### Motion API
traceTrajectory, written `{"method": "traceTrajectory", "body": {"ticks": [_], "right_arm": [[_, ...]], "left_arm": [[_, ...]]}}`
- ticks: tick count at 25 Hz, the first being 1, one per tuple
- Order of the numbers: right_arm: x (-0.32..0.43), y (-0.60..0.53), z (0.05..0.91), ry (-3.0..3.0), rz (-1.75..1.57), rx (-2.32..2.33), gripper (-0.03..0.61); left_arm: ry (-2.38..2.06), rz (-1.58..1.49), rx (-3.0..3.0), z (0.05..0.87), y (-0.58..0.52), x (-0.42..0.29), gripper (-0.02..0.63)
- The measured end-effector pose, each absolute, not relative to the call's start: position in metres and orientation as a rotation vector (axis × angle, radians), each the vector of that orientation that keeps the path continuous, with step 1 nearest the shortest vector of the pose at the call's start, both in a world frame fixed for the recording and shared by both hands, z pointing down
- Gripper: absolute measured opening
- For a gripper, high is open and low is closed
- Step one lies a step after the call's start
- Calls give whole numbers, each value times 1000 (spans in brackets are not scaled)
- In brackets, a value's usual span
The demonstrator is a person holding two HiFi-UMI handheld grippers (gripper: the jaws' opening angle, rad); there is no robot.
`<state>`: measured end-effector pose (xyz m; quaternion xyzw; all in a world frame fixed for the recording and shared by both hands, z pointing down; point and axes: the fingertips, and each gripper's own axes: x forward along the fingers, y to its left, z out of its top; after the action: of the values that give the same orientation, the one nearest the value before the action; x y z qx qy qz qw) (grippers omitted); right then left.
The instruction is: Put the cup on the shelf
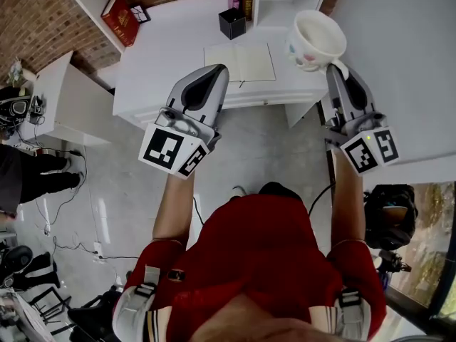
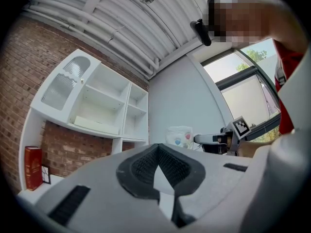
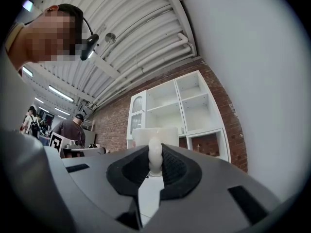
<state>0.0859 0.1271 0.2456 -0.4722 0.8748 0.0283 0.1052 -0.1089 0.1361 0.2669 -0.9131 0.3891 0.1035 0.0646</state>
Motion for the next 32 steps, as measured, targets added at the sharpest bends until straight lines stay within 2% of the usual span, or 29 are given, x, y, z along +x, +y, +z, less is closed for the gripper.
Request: {"method": "traceTrajectory", "body": {"ticks": [16,32], "right_arm": [[91,42,223,2554,73,-1353,38],[147,-137,188,2593,116,-1257,38]], "left_arm": [[1145,295,-2764,257,62,-107,5],[1190,241,-2717,243,-105,-53,5]]}}
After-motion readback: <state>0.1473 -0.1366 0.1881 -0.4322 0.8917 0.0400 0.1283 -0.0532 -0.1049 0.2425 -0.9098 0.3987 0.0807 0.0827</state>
